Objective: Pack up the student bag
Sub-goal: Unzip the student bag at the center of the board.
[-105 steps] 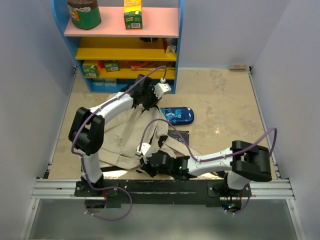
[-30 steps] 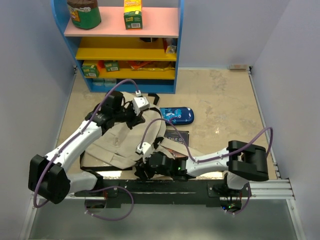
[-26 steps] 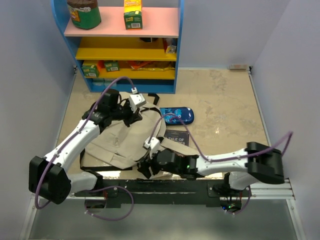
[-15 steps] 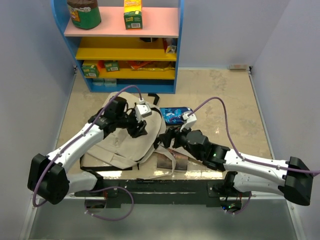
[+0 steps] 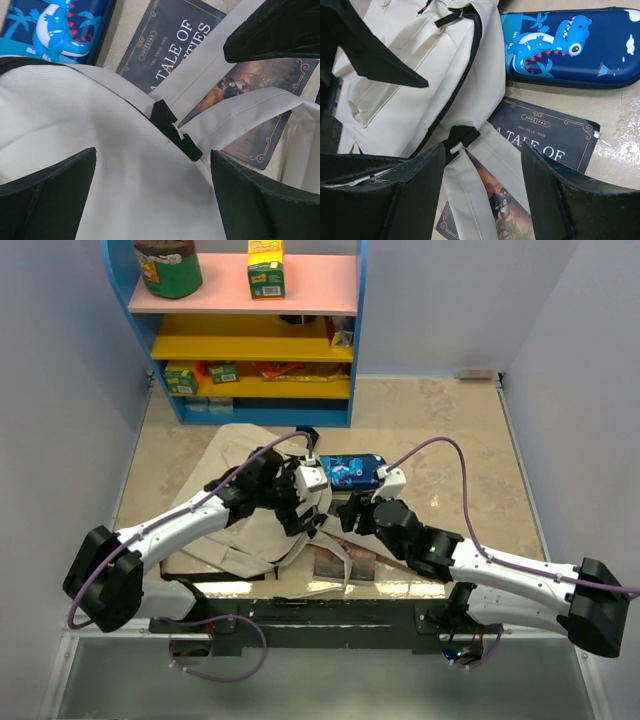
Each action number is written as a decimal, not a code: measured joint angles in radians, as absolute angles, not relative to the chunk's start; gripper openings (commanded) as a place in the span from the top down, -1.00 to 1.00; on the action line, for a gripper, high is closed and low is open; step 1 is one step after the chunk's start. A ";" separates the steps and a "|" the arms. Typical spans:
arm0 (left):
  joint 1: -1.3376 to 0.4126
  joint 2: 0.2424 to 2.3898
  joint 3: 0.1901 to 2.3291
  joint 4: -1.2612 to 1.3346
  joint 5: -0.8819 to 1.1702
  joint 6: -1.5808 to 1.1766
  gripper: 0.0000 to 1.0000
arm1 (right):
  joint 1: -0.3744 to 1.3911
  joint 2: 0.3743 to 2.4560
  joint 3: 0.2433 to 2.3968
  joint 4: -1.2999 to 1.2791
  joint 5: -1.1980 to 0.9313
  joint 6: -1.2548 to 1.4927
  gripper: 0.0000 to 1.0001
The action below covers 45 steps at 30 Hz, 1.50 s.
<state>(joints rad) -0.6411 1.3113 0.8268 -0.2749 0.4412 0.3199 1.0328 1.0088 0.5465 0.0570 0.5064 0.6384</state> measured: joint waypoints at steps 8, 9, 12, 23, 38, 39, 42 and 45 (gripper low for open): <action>-0.677 1.367 0.820 -0.257 0.403 0.326 -0.84 | 1.032 1.029 0.520 0.067 0.504 0.659 -0.19; -0.679 1.367 0.820 -0.254 0.389 0.330 -0.59 | 1.032 1.033 0.515 0.068 0.502 0.661 -0.18; -0.683 1.367 0.820 -0.255 0.357 0.340 0.20 | 1.032 1.040 0.500 0.070 0.497 0.667 -0.17; -0.683 1.320 0.846 -0.312 0.263 0.378 0.95 | 1.032 1.131 0.478 0.153 0.457 0.669 -0.24; -0.641 1.241 0.941 -0.450 0.310 0.323 1.00 | 1.032 1.302 0.586 0.364 0.399 0.631 -0.40; -0.628 1.238 0.940 -0.450 0.317 0.319 1.00 | 1.032 1.304 0.586 0.384 0.395 0.635 -0.40; -0.597 1.229 0.936 -0.452 0.342 0.309 1.00 | 1.032 1.338 0.600 0.425 0.381 0.646 -0.40; -0.575 1.209 0.931 -0.460 0.364 0.309 1.00 | 1.032 1.409 0.633 0.439 0.375 0.656 -0.36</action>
